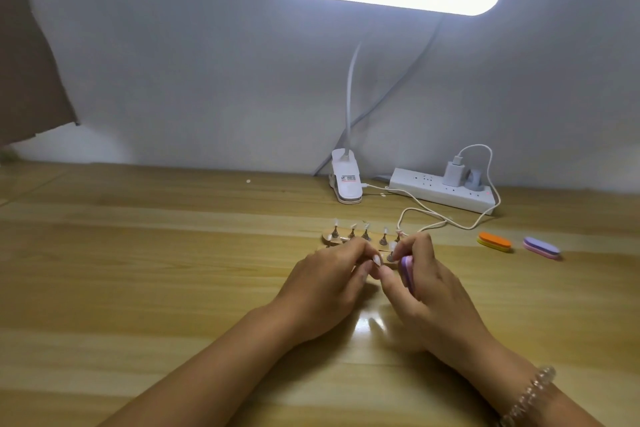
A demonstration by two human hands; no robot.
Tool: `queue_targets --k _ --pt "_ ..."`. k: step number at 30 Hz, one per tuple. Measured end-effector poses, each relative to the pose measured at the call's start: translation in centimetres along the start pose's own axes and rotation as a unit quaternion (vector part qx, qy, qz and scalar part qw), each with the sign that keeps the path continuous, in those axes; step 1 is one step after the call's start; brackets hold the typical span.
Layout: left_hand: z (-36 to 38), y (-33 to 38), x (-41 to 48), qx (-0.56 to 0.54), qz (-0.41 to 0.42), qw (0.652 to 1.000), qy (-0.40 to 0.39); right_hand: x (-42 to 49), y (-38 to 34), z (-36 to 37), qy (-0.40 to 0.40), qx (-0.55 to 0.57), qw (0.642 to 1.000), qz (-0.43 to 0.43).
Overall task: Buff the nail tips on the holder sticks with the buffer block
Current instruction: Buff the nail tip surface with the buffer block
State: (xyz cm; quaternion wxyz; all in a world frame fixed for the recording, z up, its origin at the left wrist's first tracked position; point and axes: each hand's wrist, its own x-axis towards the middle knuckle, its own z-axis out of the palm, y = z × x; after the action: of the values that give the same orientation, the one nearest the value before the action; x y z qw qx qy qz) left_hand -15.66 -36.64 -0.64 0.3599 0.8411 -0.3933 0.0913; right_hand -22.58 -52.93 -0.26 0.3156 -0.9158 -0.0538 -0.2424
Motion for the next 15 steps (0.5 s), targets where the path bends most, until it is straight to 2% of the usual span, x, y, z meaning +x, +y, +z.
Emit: queue_targets --k 4,9,15 --pt "0.05 0.32 -0.12 0.024 0.017 1.000 0.003 0.19 0.11 0.00 -0.004 0.011 1.000 -0.026" --pt "0.04 0.02 -0.06 0.011 0.014 1.000 0.011 0.48 0.16 -0.41 0.031 0.059 0.998 -0.004" --pt "0.05 -0.27 0.08 -0.044 -0.013 0.999 0.005 0.32 -0.08 -0.62 0.031 0.013 0.999 0.007"
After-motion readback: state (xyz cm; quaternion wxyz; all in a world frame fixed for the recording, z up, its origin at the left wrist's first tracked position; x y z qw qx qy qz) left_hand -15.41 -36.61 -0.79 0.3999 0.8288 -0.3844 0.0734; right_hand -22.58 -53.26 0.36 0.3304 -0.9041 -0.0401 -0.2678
